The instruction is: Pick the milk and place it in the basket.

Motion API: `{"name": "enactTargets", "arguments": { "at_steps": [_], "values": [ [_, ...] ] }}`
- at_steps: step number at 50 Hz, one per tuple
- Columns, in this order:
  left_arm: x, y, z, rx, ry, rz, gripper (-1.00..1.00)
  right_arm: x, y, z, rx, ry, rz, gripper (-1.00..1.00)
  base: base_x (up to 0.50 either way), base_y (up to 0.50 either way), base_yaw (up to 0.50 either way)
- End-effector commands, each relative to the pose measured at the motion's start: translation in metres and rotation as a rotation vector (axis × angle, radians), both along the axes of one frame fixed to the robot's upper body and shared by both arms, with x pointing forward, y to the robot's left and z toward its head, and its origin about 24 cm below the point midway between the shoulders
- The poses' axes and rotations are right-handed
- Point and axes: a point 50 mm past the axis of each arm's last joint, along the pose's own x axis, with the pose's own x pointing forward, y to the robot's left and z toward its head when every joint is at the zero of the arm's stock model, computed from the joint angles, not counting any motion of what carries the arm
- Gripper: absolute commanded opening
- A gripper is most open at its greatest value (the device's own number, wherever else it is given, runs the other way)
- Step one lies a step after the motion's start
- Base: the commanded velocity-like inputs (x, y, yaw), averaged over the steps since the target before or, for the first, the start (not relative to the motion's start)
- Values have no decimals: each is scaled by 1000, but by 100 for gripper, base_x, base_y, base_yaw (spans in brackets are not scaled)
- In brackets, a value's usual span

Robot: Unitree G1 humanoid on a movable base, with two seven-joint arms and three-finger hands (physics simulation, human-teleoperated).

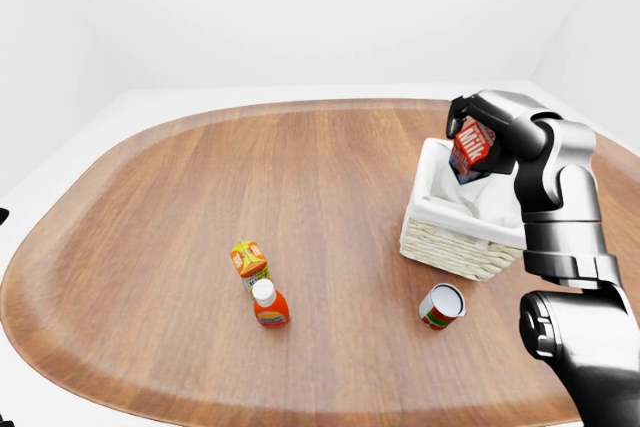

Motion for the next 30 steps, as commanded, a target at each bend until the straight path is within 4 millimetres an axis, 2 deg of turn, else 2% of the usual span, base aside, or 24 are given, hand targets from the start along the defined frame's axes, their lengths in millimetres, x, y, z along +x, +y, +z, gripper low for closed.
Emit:
{"name": "enactTargets", "arguments": {
  "at_steps": [1,18,30],
  "values": [
    [0,0,0,0,0,1,100,1,-13,3,30,10,-22,-100,0,0,0],
    [0,0,0,-1,0,1,100,8,-15,-14,147,85,5,-100,0,0,0],
    [0,0,0,-1,-1,0,100,9,-25,-19,219,0,-17,-100,0,0,0]
  ]
}}
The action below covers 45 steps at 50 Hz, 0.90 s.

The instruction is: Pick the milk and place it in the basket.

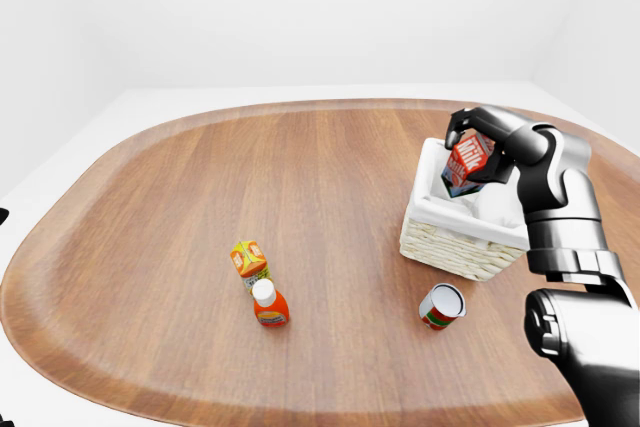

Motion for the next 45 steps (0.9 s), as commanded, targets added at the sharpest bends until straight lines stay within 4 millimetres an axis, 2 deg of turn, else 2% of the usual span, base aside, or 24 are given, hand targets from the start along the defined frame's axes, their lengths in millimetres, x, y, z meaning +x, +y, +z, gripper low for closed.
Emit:
{"name": "enactTargets", "arguments": {
  "at_steps": [1,17,25,37,45],
  "values": [
    [0,0,0,0,-1,-1,100,0,-8,4,68,-83,-16,-100,0,0,0],
    [0,0,0,0,-2,-1,100,-6,-25,11,30,-96,-64,-100,0,0,0],
    [0,0,0,1,-3,-1,100,-6,-27,12,29,-103,-73,-100,0,0,0],
    [0,0,0,2,-4,-3,100,-1,-25,7,49,-120,-82,-100,0,0,0],
    [0,0,0,1,-4,-4,100,1,-28,-3,80,-118,-102,-100,0,0,0]
  ]
}}
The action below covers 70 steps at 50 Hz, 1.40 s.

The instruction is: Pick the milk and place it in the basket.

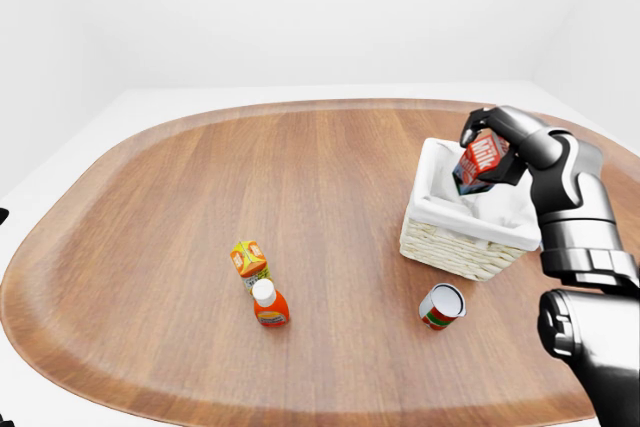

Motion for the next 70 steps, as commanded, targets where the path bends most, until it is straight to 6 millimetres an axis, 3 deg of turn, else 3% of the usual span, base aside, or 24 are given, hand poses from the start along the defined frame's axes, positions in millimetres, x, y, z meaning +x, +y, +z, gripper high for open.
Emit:
{"name": "enactTargets", "arguments": {
  "at_steps": [1,26,70],
  "values": [
    [0,0,0,-1,0,-1,100,2,-3,2,40,-64,-22,-100,0,0,0],
    [0,0,0,-3,-2,-2,100,11,-8,-29,119,-50,-100,-100,0,0,0],
    [1,0,0,2,-11,-9,100,12,-17,-41,144,-51,-167,-100,0,0,0]
  ]
}}
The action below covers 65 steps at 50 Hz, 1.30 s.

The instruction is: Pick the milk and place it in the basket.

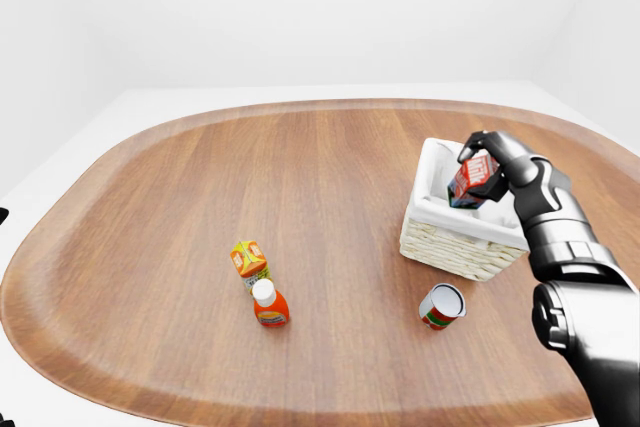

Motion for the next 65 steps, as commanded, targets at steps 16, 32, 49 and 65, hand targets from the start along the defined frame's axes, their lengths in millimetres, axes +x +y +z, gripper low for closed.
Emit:
{"name": "enactTargets", "arguments": {
  "at_steps": [16,32,49,65],
  "values": [
    [0,0,0,-1,-3,-2,100,3,-3,19,-4,-71,-17,-100,0,0,0],
    [0,0,0,-2,-3,-3,100,4,-3,26,-17,-69,-12,-100,0,0,0],
    [0,0,0,0,-4,-5,100,3,-3,30,-33,-64,1,-100,0,0,0],
    [0,0,0,0,-4,-6,100,2,-5,29,-21,-75,-5,100,0,0,0]
  ]
}}
